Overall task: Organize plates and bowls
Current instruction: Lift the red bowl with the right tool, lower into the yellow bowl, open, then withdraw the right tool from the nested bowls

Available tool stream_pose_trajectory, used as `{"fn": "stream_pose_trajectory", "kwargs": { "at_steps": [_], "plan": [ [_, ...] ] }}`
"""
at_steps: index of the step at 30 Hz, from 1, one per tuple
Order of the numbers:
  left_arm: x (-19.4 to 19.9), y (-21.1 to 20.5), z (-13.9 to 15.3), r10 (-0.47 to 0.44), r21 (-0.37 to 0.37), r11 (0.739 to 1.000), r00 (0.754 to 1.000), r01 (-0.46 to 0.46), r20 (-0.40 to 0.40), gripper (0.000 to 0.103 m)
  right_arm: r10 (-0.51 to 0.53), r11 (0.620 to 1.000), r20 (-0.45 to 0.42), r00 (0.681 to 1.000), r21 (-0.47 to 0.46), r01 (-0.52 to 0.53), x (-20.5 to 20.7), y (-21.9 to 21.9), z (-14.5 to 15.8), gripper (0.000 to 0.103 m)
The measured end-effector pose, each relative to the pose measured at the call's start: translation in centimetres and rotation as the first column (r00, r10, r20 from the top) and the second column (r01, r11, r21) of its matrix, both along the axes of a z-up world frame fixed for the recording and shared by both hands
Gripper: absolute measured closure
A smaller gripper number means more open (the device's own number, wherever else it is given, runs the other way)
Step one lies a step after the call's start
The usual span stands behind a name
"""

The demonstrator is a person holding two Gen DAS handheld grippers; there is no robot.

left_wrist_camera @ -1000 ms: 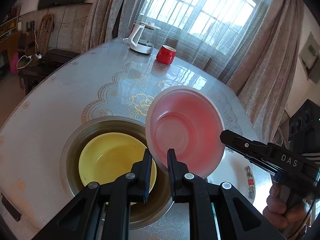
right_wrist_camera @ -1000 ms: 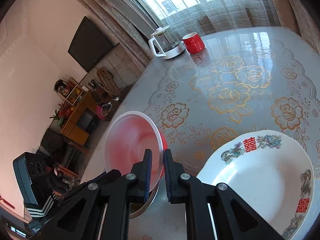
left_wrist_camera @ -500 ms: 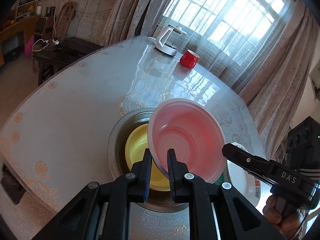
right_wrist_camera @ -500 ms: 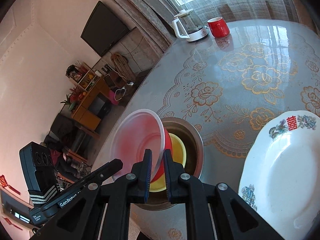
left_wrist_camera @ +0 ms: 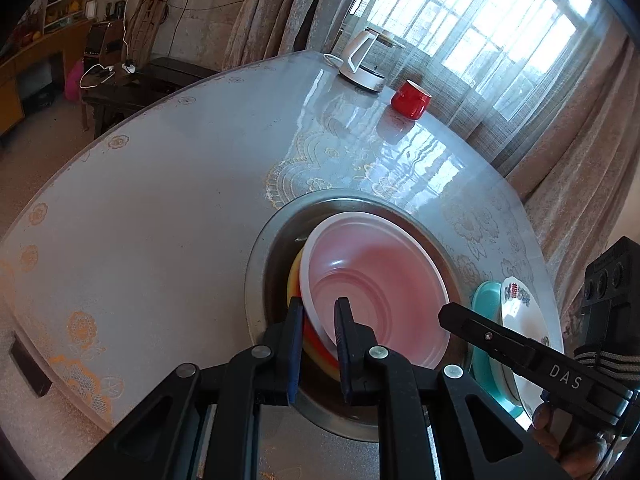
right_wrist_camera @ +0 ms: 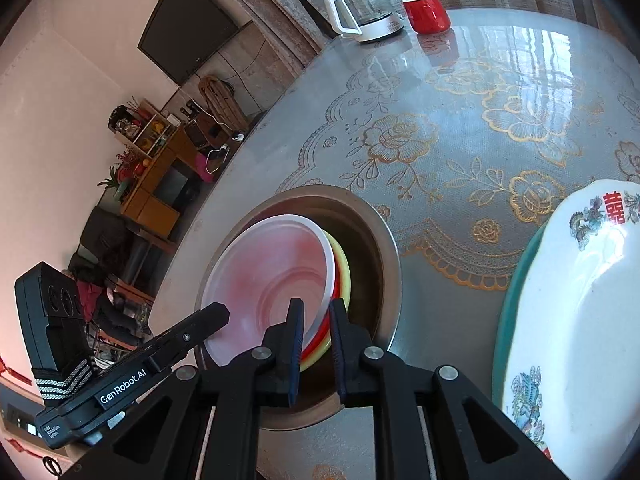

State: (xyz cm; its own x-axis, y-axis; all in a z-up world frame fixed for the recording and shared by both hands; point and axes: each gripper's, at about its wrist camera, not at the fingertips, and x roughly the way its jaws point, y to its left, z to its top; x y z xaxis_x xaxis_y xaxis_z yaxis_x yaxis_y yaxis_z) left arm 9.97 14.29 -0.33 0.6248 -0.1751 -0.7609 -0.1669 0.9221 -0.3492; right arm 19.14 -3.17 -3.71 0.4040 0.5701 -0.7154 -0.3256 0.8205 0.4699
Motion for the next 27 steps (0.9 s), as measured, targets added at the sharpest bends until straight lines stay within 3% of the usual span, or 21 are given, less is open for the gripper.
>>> {"fn": "stream_pose_trajectory", "kwargs": {
  "at_steps": [3, 14, 19, 27],
  "plan": [
    [0.1, -0.5, -0.1, -0.004, 0.075, 0.997, 1.000, 0.003, 0.014, 0.088, -0.002, 0.999, 0.030, 1.000, -0.050, 0.003, -0.1, 0.3, -0.1, 0.089],
    [0.3, -1.0, -0.4, -0.040, 0.110, 0.993, 0.999, 0.038, 0.017, 0.088, 0.051, 0.970, 0.143, 0.988, -0.245, -0.015, -1.0, 1.8, 0.7, 0.088],
    [0.3, -0.8, -0.4, -0.023, 0.095, 0.995, 1.000, 0.021, 0.014, 0.088, 0.064, 0.966, 0.152, 0.986, -0.257, -0.023, -1.0, 1.8, 0.8, 0.088],
    [-0.1, -1.6, -0.4, -0.009, 0.187, 0.982, 1.000, 0.004, 0.028, 0.084, 0.060, 0.968, 0.160, 0.985, -0.250, -0.018, -0.7, 2.2, 0.5, 0.088]
  ]
}}
